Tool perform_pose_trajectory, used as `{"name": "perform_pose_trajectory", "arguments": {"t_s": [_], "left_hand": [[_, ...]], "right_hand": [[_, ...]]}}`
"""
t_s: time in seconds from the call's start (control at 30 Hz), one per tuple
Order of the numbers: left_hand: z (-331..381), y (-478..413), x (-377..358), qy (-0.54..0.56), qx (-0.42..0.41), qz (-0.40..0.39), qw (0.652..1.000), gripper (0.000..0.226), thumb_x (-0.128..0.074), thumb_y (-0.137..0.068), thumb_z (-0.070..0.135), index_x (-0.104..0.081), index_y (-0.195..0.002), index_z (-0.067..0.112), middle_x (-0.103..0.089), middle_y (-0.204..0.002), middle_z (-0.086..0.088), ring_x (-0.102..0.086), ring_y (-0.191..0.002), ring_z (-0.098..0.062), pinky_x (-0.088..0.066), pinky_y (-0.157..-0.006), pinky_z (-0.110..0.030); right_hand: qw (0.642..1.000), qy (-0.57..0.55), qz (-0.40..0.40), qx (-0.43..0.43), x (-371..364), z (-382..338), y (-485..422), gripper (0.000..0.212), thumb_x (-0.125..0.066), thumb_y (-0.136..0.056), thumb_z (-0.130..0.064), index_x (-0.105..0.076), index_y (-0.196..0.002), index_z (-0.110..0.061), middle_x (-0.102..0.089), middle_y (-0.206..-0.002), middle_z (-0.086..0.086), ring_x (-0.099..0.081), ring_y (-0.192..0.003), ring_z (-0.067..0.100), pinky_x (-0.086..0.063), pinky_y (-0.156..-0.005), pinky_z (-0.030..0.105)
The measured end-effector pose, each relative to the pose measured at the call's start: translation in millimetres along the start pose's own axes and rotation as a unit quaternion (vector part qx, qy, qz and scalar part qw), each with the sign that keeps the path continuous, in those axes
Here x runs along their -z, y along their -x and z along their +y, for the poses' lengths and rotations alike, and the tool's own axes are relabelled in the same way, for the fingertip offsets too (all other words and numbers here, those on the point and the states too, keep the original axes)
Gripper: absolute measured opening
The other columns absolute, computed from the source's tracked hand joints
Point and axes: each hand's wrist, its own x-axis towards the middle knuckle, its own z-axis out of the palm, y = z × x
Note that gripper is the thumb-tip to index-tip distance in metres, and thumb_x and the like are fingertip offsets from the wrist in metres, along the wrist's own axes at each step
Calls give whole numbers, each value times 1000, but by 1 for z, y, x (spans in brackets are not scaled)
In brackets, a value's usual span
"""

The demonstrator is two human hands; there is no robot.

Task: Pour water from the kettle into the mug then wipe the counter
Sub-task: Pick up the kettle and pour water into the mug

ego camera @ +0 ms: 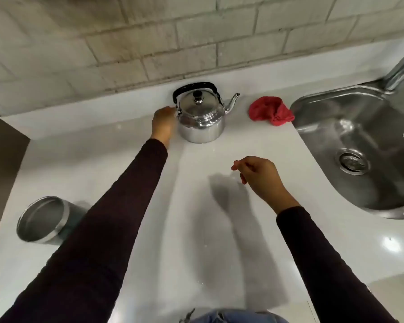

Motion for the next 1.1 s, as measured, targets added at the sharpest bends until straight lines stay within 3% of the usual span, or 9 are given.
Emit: {"name": "perform_pose_trajectory", "arguments": {"t_s": [0.1, 0.17, 0.23, 0.33, 0.43, 0.53, 0.73, 0.9, 1.1], "left_hand": [[25, -24, -12, -38, 23, 16, 999, 29, -42, -94, 27, -45, -65, 23, -47, -72, 3, -49, -78, -20, -42, -64, -21], [30, -36, -19, 0, 52, -7, 999, 26, -47, -92, 32, -54, -73, 15, -51, -71, 0, -50, -63, -15, -41, -49, -15], [30, -47, -21, 51, 46, -13, 998, 21, -54, -90, 30, -58, -80, 12, -53, -70, -1, -51, -61, -14, -42, -51, -17], [41, -56, -23, 95, -29, -9, 995, 13, -64, -85, 24, -61, -73, 18, -53, -67, 2, -46, -54, -8, -41, -51, -17], [57, -55, -22, 10, -108, -41, 993, 10, -76, -73, 33, -69, -72, 26, -60, -48, 18, -47, -39, 4, -37, -43, -9], [61, -51, -21, -55, -125, -70, 988, 16, -80, -69, 32, -71, -75, 20, -55, -35, 24, -46, -30, 7, -32, -35, -6], [59, -30, -17, 25, -140, -46, 989, 20, -83, -66, 28, -66, -60, 19, -56, -39, 20, -50, -41, 6, -40, -47, -10], [77, 16, 6, 82, -166, 8, 983, 23, -82, -60, 35, -67, -58, 18, -65, -62, 0, -57, -60, -11, -51, -63, -29], [76, 103, 56, 151, -159, 64, 973, 37, -79, -68, 29, -59, -37, 27, -39, -30, 16, -35, -35, 0, -37, -50, -19]], "right_hand": [[1000, 4, 12, -25, 0, -1, -4, 27, -55, -90, -29, -70, -69, -22, -54, -49, -4, -50, -48, 1, -40, -52, 12], [999, -2, 11, -35, -3, 2, -6, 28, -54, -90, -29, -71, -71, -19, -54, -47, -5, -48, -45, 0, -39, -52, 18], [999, -5, 13, -39, -2, 1, -8, 28, -54, -90, -30, -71, -71, -18, -55, -45, -7, -46, -41, 1, -36, -48, 15], [999, -3, 17, -39, -1, 3, -9, 28, -54, -90, -29, -70, -70, -19, -55, -45, -8, -45, -38, 2, -33, -42, 8], [999, 13, 8, -40, -1, 2, -9, 27, -53, -91, -29, -70, -70, -22, -55, -49, -5, -46, -39, 2, -35, -45, 12], [999, 37, -5, -39, -3, 3, -7, 27, -52, -91, -29, -69, -71, -24, -56, -51, -5, -47, -40, 2, -36, -49, 18], [999, 34, -10, -20, -3, -3, -1, 26, -53, -91, -29, -70, -71, -22, -55, -49, -5, -47, -39, 2, -34, -44, 9], [1000, 27, 4, 13, -3, -13, 2, 26, -55, -91, -27, -69, -70, -22, -54, -46, -7, -48, -40, 1, -36, -45, 10], [997, 20, 5, 80, -7, -36, 13, 26, -58, -89, -24, -67, -65, -18, -52, -46, -6, -46, -45, 3, -36, -46, 9]]}}
